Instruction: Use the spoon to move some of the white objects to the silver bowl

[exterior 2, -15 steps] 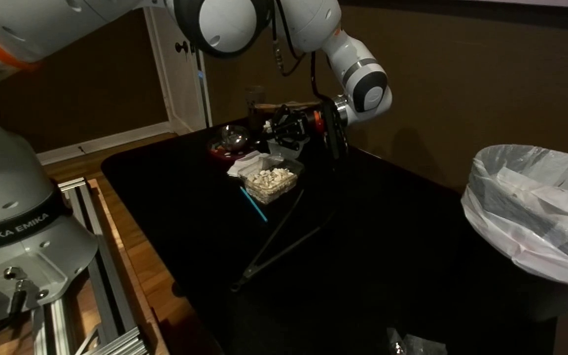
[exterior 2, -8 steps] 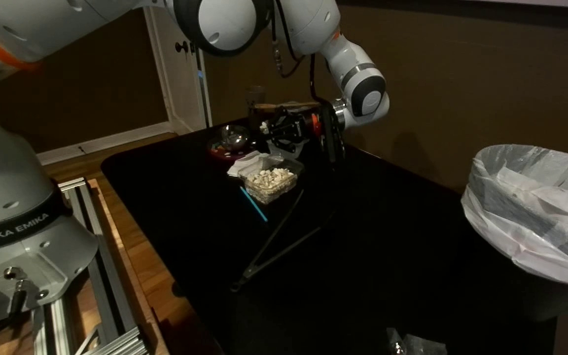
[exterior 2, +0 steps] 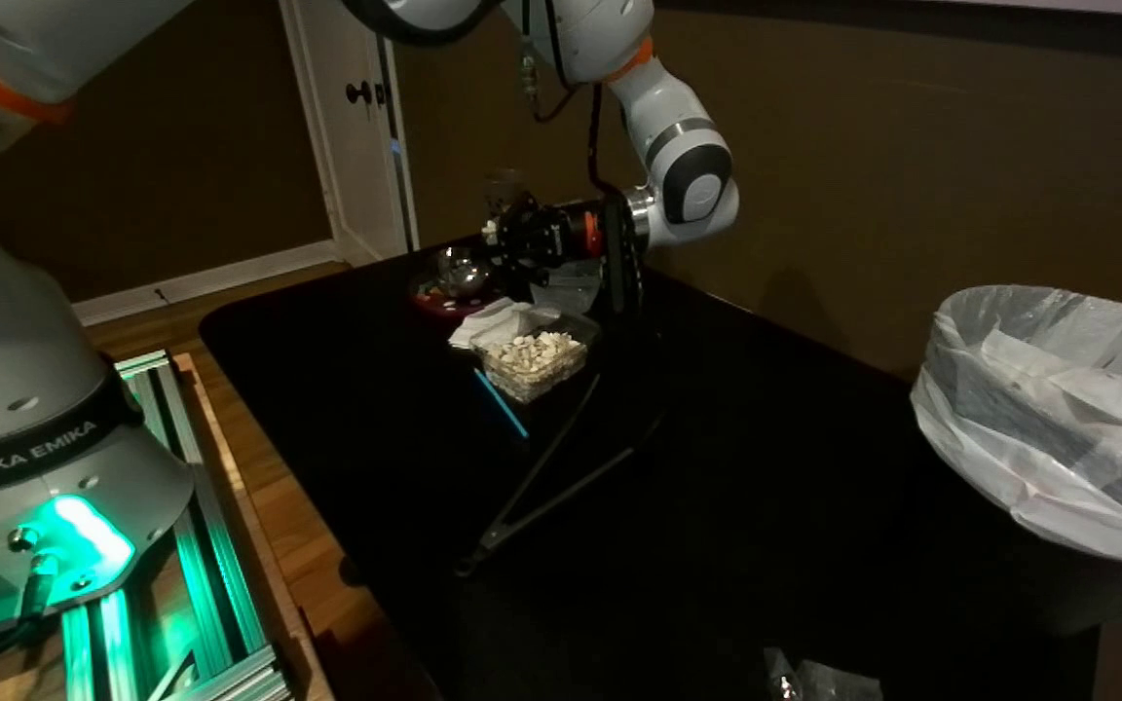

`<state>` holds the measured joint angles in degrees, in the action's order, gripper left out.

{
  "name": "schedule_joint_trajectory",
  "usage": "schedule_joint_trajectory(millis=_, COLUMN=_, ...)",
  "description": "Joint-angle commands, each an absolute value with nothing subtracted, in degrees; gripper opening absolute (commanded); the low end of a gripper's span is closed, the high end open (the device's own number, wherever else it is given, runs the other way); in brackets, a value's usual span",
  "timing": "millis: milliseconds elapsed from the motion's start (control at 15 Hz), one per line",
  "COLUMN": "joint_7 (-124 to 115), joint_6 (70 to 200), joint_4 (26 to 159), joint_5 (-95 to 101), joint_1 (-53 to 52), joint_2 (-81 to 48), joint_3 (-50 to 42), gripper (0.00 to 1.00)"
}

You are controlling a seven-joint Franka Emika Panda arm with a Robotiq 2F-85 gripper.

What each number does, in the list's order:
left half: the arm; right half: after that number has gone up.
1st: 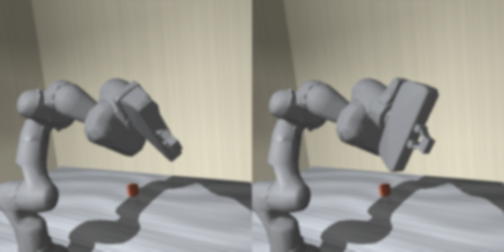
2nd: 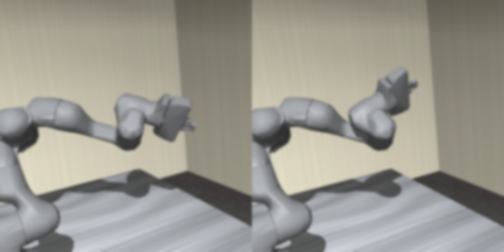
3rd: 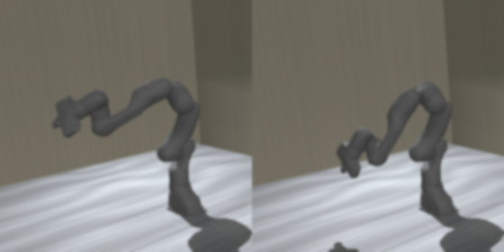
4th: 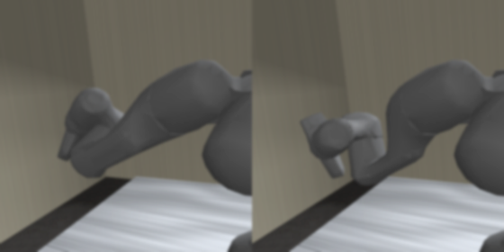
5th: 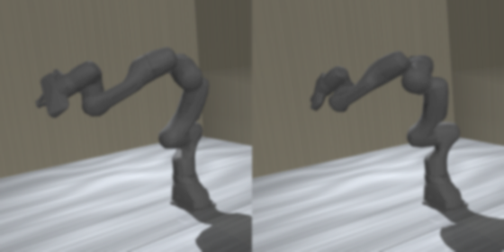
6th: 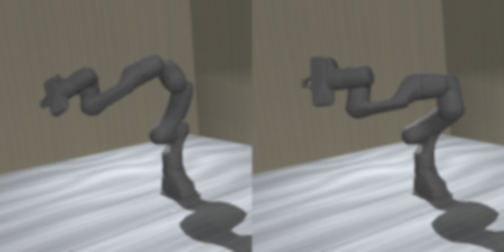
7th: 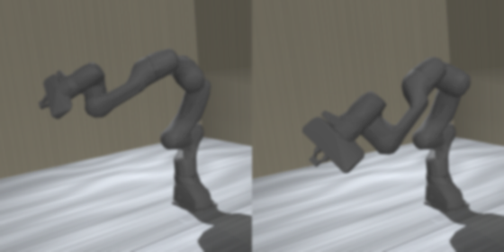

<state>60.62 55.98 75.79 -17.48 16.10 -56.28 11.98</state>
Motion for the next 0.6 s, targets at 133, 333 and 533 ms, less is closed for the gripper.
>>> schedule_joint_trajectory(millis=133, joint_7=66.6, joint_6=65.3, joint_4=94.5, joint_5=-18.8, joint_1=13.7, joint_2=-42.2, joint_3=10.3, gripper=0.01)
schedule_joint_trajectory(millis=333, joint_7=66.5, joint_6=70.4, joint_4=101.9, joint_5=-18.9, joint_1=11.4, joint_2=-37.1, joint_3=9.8, gripper=0.01)
schedule_joint_trajectory(millis=533, joint_7=65.3, joint_6=75.4, joint_4=107.5, joint_5=-18.8, joint_1=8.7, joint_2=-33.6, joint_3=9.6, gripper=0.01)
